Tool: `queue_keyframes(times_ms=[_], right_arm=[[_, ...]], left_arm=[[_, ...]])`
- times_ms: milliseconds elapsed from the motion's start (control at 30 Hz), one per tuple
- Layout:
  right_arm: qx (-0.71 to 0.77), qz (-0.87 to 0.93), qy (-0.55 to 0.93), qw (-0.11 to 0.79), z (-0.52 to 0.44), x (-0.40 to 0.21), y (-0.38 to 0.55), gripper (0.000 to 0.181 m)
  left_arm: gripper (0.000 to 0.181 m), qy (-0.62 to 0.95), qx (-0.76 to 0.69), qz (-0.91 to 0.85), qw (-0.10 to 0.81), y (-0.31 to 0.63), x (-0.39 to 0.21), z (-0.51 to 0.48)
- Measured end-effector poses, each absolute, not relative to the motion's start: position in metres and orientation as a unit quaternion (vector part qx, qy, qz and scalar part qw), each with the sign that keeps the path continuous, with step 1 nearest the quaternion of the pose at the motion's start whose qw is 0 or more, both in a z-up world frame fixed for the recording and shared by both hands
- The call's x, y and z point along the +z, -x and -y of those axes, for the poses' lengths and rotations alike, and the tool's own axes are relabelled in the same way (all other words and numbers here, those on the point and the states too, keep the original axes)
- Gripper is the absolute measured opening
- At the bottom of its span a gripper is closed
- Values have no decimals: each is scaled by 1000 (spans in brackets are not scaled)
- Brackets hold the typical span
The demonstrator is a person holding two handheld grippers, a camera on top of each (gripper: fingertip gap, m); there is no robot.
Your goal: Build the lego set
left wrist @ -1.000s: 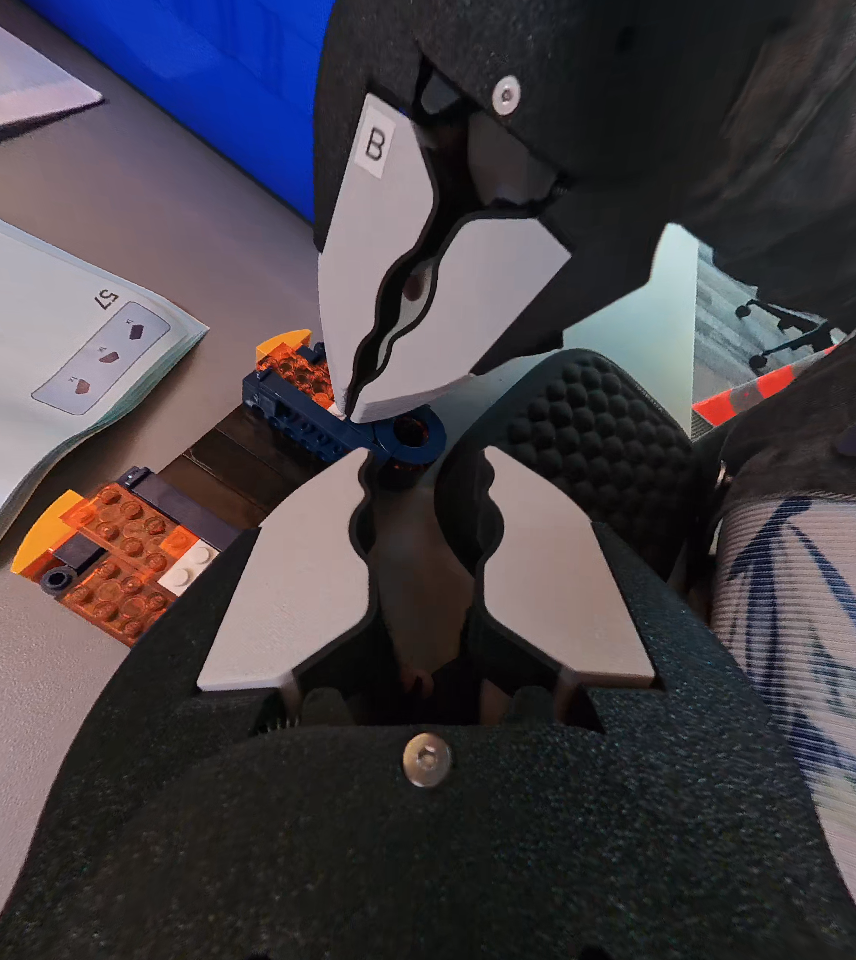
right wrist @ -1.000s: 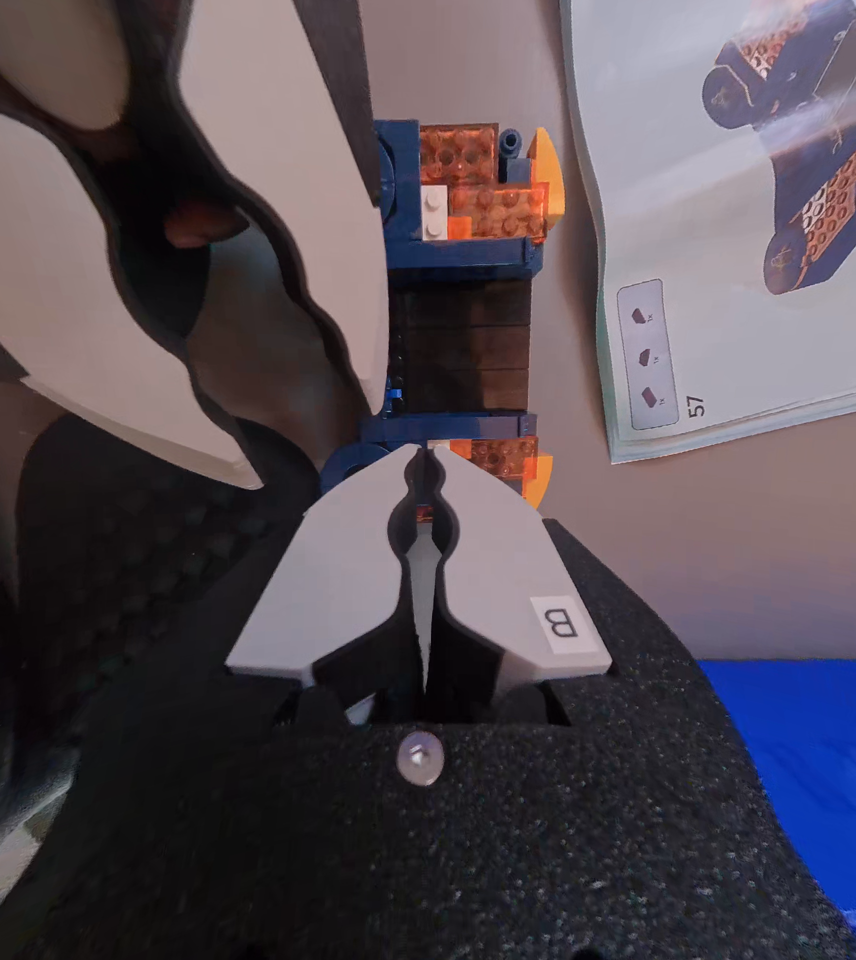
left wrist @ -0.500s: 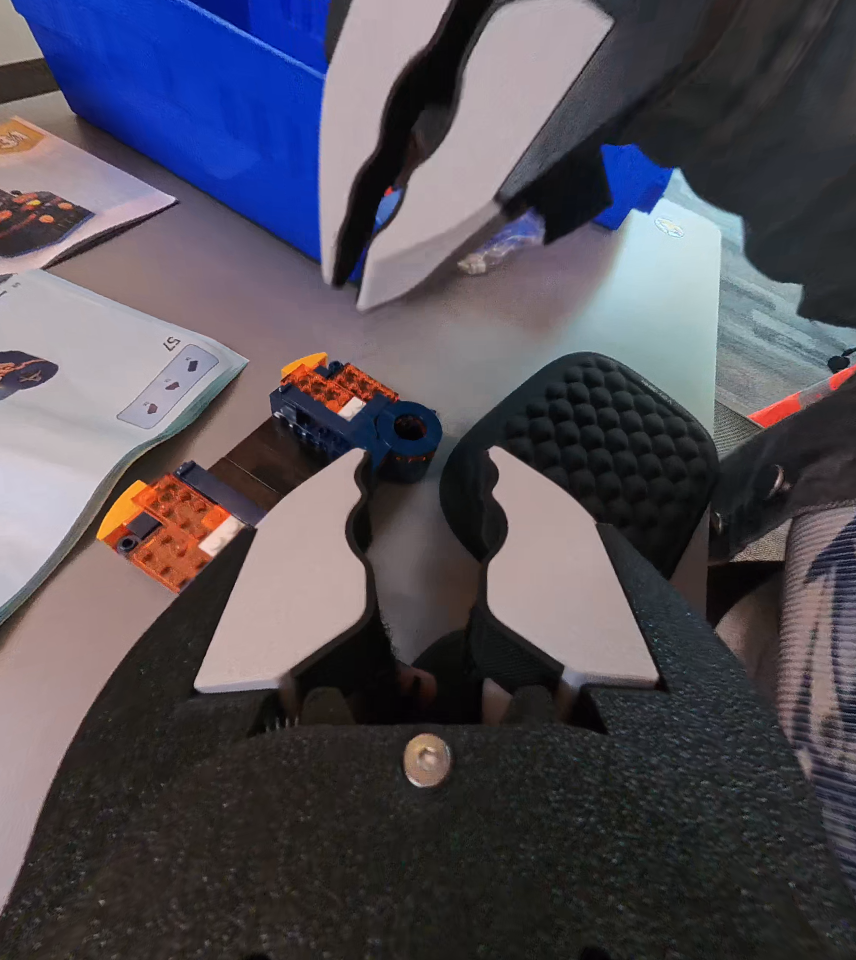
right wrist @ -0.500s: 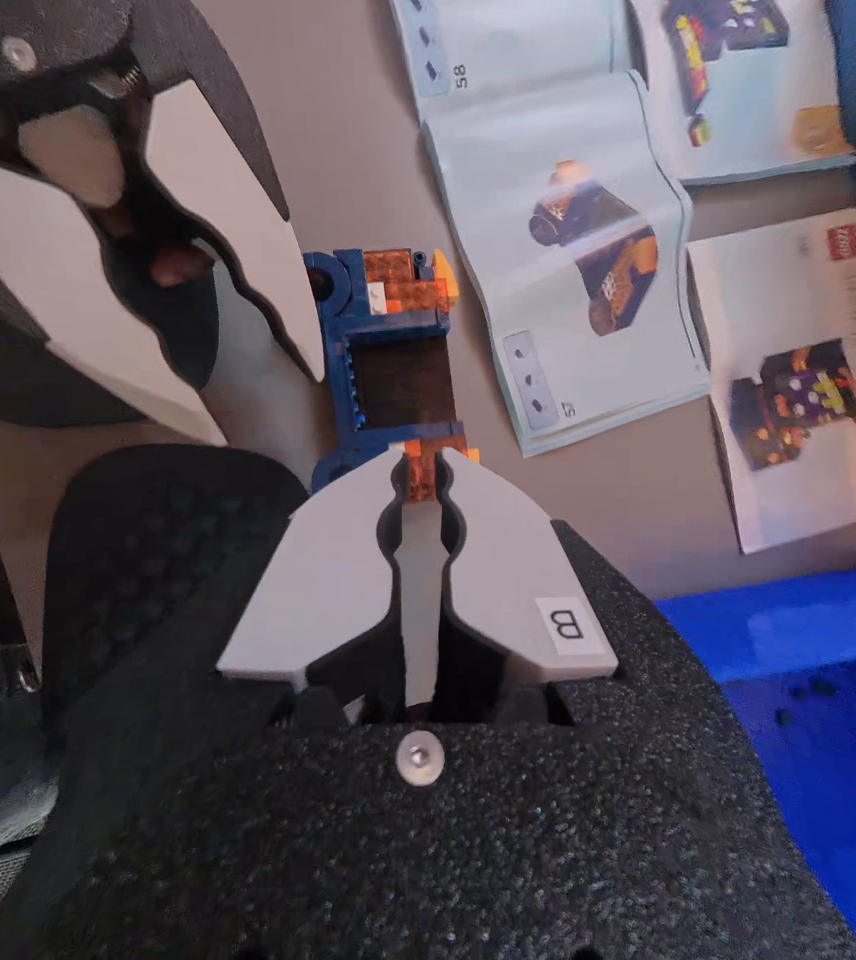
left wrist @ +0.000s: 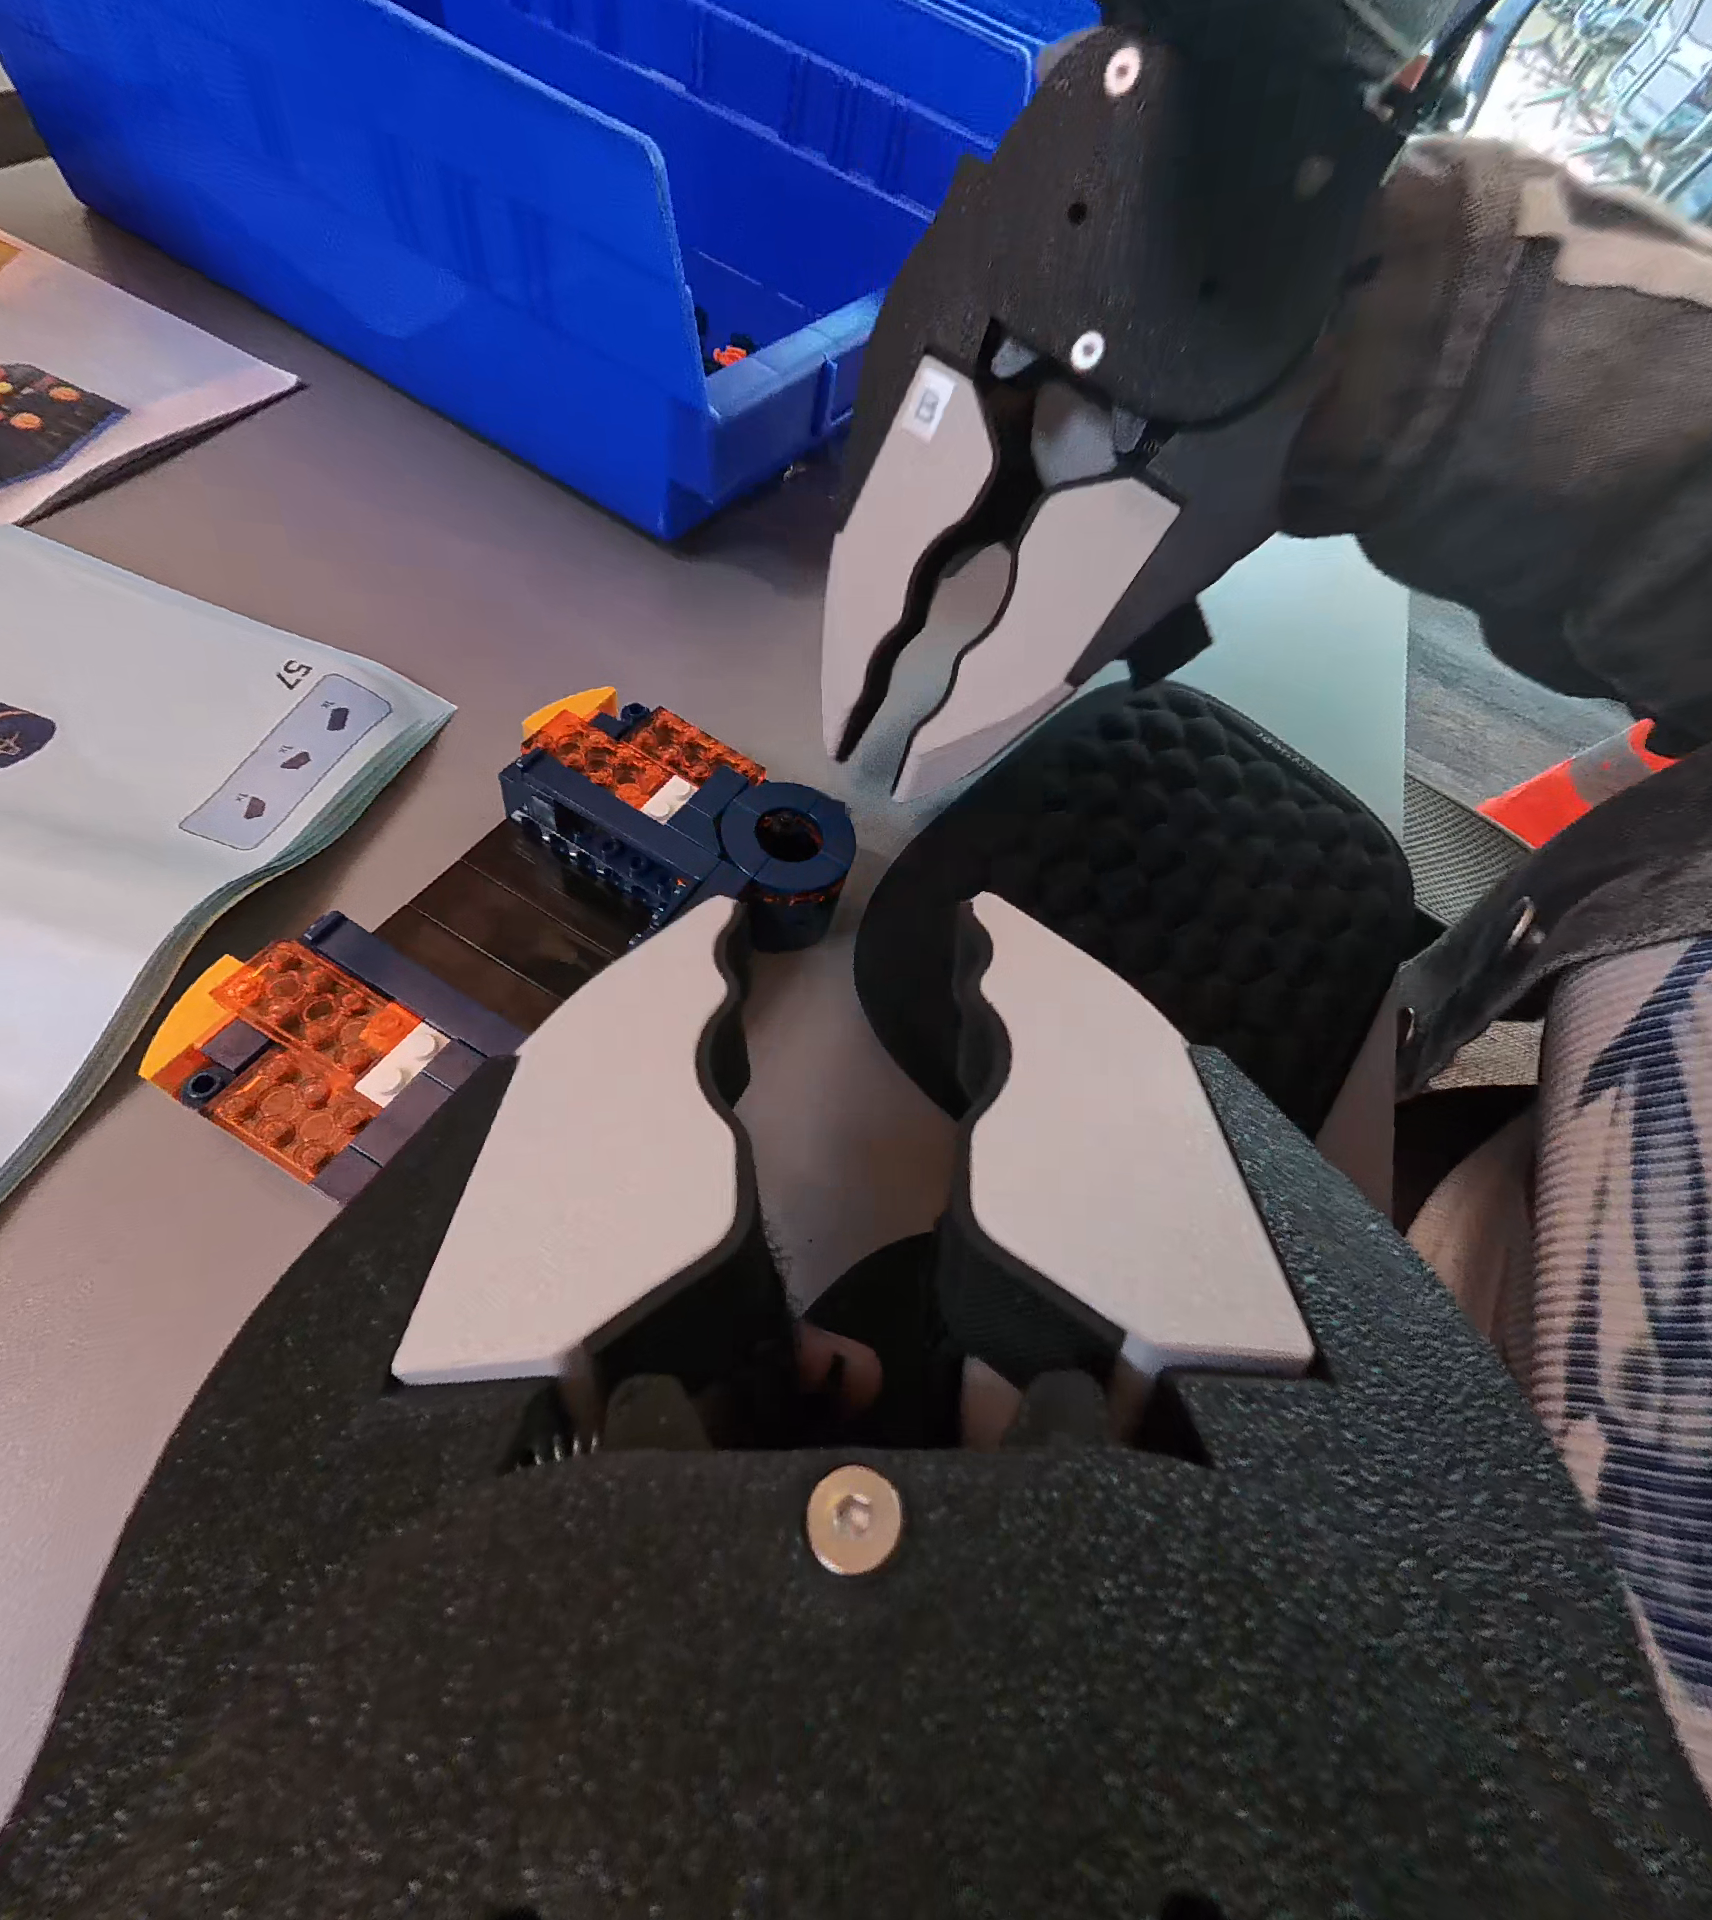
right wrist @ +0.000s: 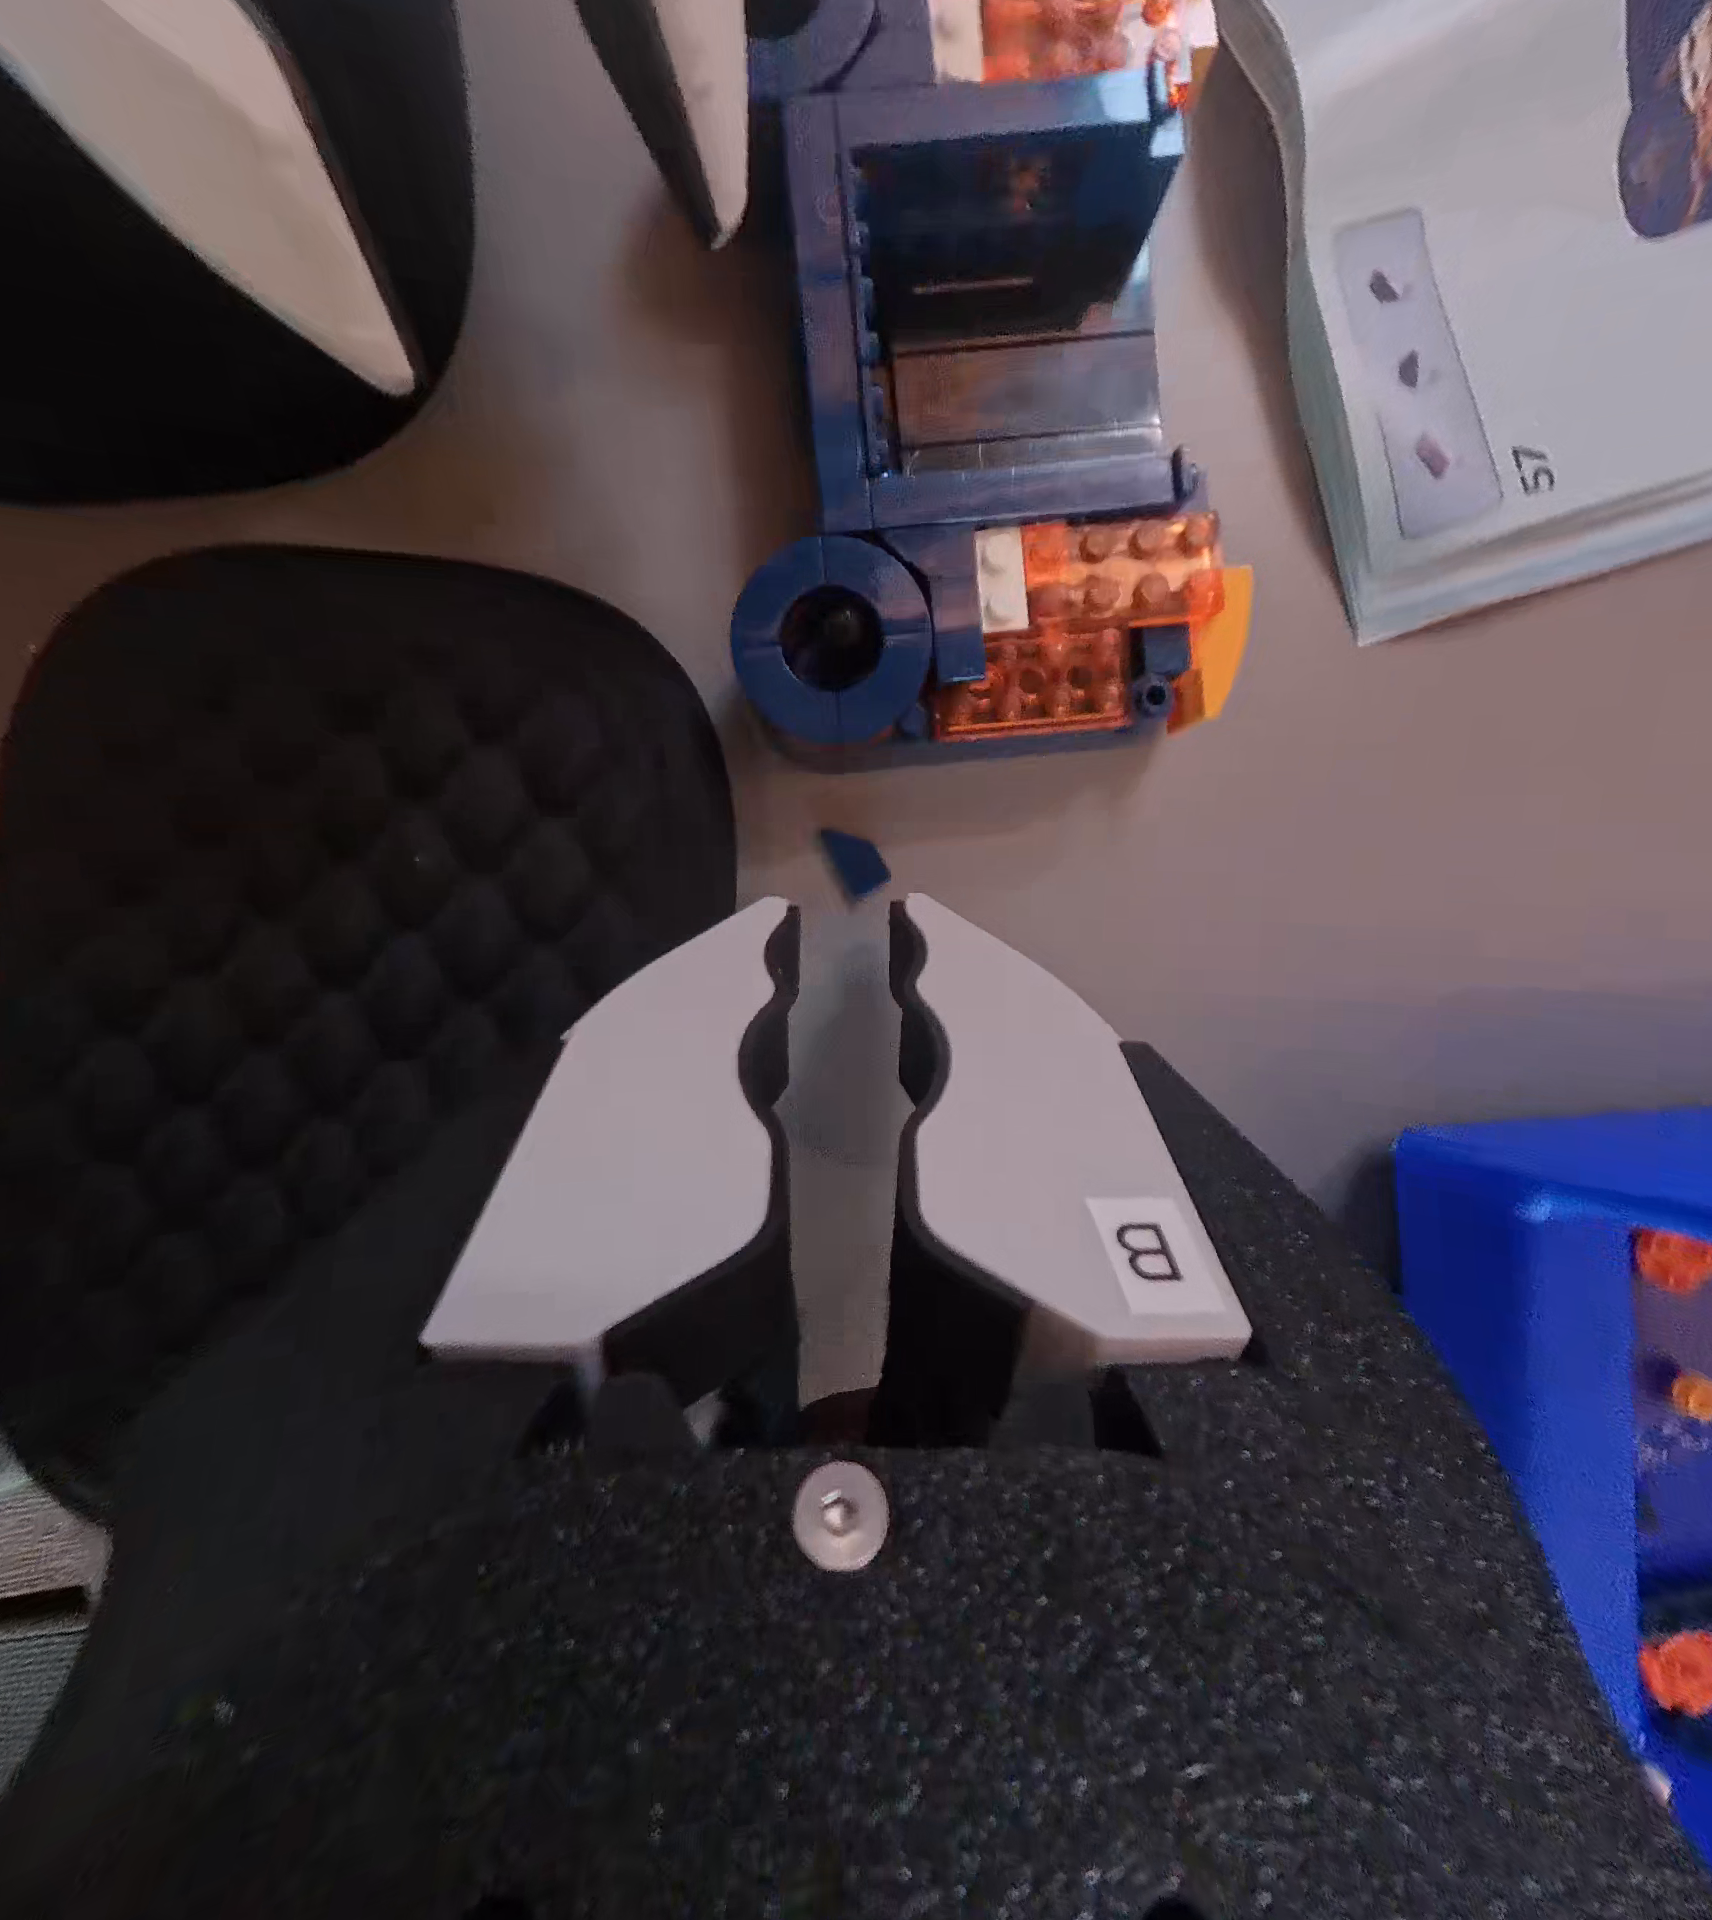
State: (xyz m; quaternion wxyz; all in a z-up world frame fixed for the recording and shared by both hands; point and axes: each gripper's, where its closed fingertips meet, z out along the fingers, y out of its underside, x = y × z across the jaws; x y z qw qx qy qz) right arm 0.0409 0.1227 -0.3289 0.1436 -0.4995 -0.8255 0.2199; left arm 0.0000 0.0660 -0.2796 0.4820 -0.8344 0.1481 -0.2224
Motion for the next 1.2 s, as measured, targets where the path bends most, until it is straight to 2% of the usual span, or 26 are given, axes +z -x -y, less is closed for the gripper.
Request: queue_keyframes(times_ms=[200,233,267,333,433,567,767,967,1067,1200], right_arm=[[241,853,443,134,-122,-338,-33,19],[249,855,434,134,-120,-338,-32,17],[256,858,424,134,-118,-339,-31,8],[259,864,408,140,-119,-339,-31,7],[259,870,371,195,-125,-326,-29,7],[273,880,285,265,-108,-278,-24,7],[198,910,157,329,-83,-236,-16,7],[154,920,109,343,-78,-229,-16,6],[150,919,100,350,-76,-225,-14,6],[203,883,141,399,-78,-207,-4,8]], left_arm=[[37,836,-228,-156,475,-3,-281,-65],[37,835,-229,-158,475,-4,-280,-65],[36,834,-231,-159,476,-4,-280,-64],[34,833,-234,-146,479,-2,-279,-66],[26,825,-257,-99,494,5,-271,-72],[19,799,-332,-50,500,0,-257,-78],[13,761,-437,-41,478,-24,-240,-81],[14,728,-503,-29,465,-29,-229,-76],[4,718,-507,-31,476,-31,-227,-76],[3,673,-537,-3,510,-22,-212,-77]])
